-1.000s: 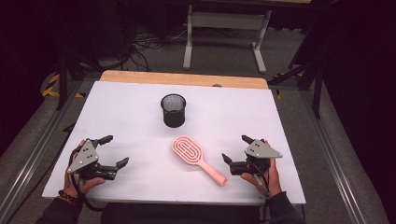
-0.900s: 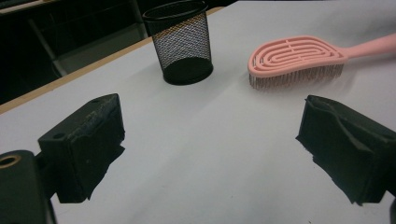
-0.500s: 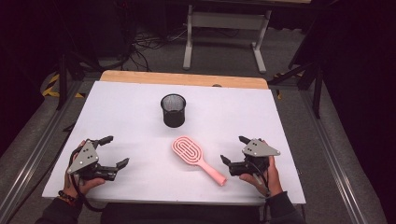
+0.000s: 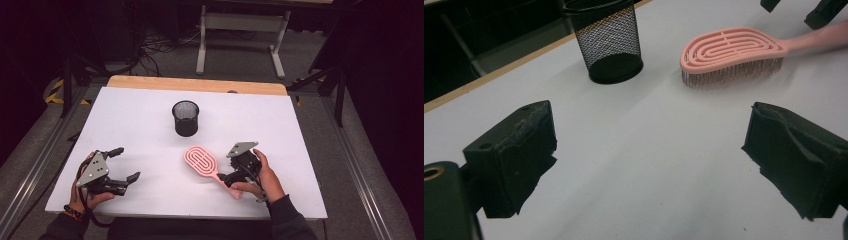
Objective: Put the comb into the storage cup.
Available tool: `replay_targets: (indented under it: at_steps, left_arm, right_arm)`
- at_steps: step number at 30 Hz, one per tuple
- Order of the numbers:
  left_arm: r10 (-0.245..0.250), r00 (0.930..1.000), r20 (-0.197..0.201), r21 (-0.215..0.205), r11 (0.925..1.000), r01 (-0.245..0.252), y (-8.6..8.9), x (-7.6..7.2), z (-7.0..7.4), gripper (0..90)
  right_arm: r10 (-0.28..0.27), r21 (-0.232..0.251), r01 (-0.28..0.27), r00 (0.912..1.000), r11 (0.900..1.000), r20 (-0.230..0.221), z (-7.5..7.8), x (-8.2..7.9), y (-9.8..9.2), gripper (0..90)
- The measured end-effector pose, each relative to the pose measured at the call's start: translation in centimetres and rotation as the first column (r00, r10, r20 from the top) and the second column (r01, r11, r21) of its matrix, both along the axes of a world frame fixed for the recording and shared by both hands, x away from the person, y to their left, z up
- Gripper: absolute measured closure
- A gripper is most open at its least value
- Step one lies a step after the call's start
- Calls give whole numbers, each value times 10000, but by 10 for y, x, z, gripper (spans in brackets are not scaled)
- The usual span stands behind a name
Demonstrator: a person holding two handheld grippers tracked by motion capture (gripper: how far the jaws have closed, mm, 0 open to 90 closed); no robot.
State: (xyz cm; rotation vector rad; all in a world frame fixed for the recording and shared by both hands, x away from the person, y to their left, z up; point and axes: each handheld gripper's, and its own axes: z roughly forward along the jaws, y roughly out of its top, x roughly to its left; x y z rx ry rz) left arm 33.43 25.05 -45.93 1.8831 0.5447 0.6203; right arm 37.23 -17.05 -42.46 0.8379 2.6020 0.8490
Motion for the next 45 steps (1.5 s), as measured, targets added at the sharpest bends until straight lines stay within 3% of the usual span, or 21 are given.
replay_targets:
  at_steps: [5, 7, 9, 11, 15, 17, 26, 33, 45]
  left_arm:
    - [0, 10000, -36, 23, 10000, 0, 0, 0, 0, 71]
    - [0, 10000, -28, 52, 10000, 0, 0, 0, 0, 71]
    - [-15, 10000, -44, 55, 10000, 15, -1, 0, -1, 71]
    - [-18, 10000, -30, 53, 10000, 18, -1, 0, -1, 71]
    - [-29, 10000, -77, 64, 10000, 30, -1, 0, -1, 71]
    - [-37, 9999, -101, 50, 10000, 38, -1, -1, -1, 71]
    - [-133, 9999, -101, 36, 9999, 134, -4, 0, -1, 72]
    - [-138, 9997, -203, 29, 9999, 139, -3, 1, -2, 72]
    - [-152, 9995, -270, 56, 9999, 154, -4, 1, -3, 72]
  right_arm:
    - [125, -638, -163, 9982, 9978, -588, -3, 3, 16, 237]
    - [68, -1128, -164, 9963, 9935, -853, -5, 5, 24, 241]
    - [-12, -1405, -109, 9964, 9900, -851, -6, 7, 28, 248]
    - [-106, -1731, -65, 9951, 9849, -980, -9, 7, 36, 303]
    - [-80, -1906, -121, 9945, 9816, -1043, -11, 7, 41, 381]
    - [177, -2032, -432, 9919, 9782, -1257, -15, 7, 44, 474]
    - [365, -1911, -601, 9915, 9797, -1247, -17, 7, 43, 628]
    - [464, -1718, -708, 9887, 9826, -1422, -18, 7, 42, 666]
    - [679, -1316, -842, 9899, 9877, -1241, -20, 6, 37, 682]
